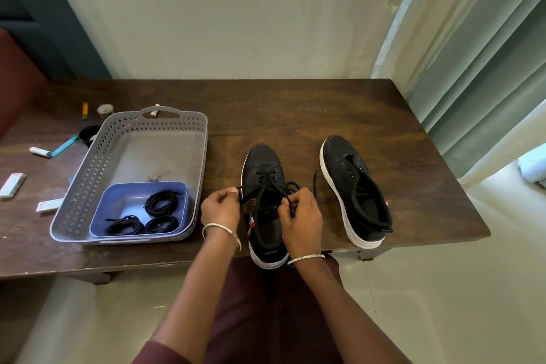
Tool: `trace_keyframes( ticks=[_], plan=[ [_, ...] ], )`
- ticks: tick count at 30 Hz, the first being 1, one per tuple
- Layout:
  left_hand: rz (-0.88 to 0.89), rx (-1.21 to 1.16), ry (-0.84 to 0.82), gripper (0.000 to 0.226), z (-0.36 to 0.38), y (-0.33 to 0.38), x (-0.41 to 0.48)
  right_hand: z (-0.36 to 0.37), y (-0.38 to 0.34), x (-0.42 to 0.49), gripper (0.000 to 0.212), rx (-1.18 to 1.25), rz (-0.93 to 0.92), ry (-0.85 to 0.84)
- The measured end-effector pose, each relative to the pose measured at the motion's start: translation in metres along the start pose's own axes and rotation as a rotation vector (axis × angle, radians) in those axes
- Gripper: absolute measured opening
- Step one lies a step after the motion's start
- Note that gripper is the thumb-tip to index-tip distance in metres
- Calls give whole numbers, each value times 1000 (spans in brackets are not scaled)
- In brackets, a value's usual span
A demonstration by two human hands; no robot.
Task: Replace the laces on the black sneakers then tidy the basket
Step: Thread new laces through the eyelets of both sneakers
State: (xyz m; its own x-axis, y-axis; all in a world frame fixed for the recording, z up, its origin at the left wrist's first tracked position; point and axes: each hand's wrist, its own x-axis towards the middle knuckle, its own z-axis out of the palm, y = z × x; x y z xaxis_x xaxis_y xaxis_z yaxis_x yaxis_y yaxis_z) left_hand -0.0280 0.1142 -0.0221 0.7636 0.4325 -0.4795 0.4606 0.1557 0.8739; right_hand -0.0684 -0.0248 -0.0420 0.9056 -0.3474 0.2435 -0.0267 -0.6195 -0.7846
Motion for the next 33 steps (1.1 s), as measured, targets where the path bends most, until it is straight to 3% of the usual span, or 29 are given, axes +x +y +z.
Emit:
trace_keyframes(
  ticks=[1, 3, 4, 8, 11, 12, 14, 18, 20, 21, 23, 26, 28, 31, 33],
  plan=[
    [236, 201, 77, 3, 0, -3, -3, 0, 0, 0, 14, -3, 3, -3],
    [695, 519, 126, 24, 4, -3, -14, -1, -1, 0, 13, -3, 3, -6],
    [827, 633, 108, 27, 6, 0, -19, -1, -1, 0, 13, -1, 8, -9],
    [1025, 1010, 4, 16, 17, 1, -25, -1, 0, 1, 13, -4, 44, -34],
    [1072, 975, 7, 5, 19, 3, -21, -1, -1, 1, 13, -10, 44, -35],
    [1027, 929, 10, 5, 18, 6, -25, -1, -1, 1, 13, -10, 38, -30],
    [757, 685, -8, 9, 16, 4, -20, -1, -1, 1, 13, -9, 23, -23],
    [-111, -228, -90, 13, 7, 11, -9, -1, -1, 0, 15, -3, 12, -20],
    [-272, -297, -101, 13, 3, 6, -2, -2, -2, -1, 16, 7, 7, -13],
    [-258, -249, -93, 11, 2, 3, 1, -2, -2, 0, 16, 10, 9, -14],
    [-40, -18, -17, 4, 2, -5, 2, -2, -2, 0, 15, 11, 20, -25],
    [611, 462, 23, 26, 3, -6, -7, -2, -2, 0, 15, 4, 31, -36],
    [896, 720, 4, 25, 8, 3, -21, -2, -2, 1, 14, 3, 37, -39],
    [1049, 1024, -20, 13, 16, 6, -26, -2, -1, 1, 14, 5, 52, -50],
    [1089, 1053, -15, 7, 18, 6, -24, -2, -2, 1, 14, 10, 47, -49]
  ],
)
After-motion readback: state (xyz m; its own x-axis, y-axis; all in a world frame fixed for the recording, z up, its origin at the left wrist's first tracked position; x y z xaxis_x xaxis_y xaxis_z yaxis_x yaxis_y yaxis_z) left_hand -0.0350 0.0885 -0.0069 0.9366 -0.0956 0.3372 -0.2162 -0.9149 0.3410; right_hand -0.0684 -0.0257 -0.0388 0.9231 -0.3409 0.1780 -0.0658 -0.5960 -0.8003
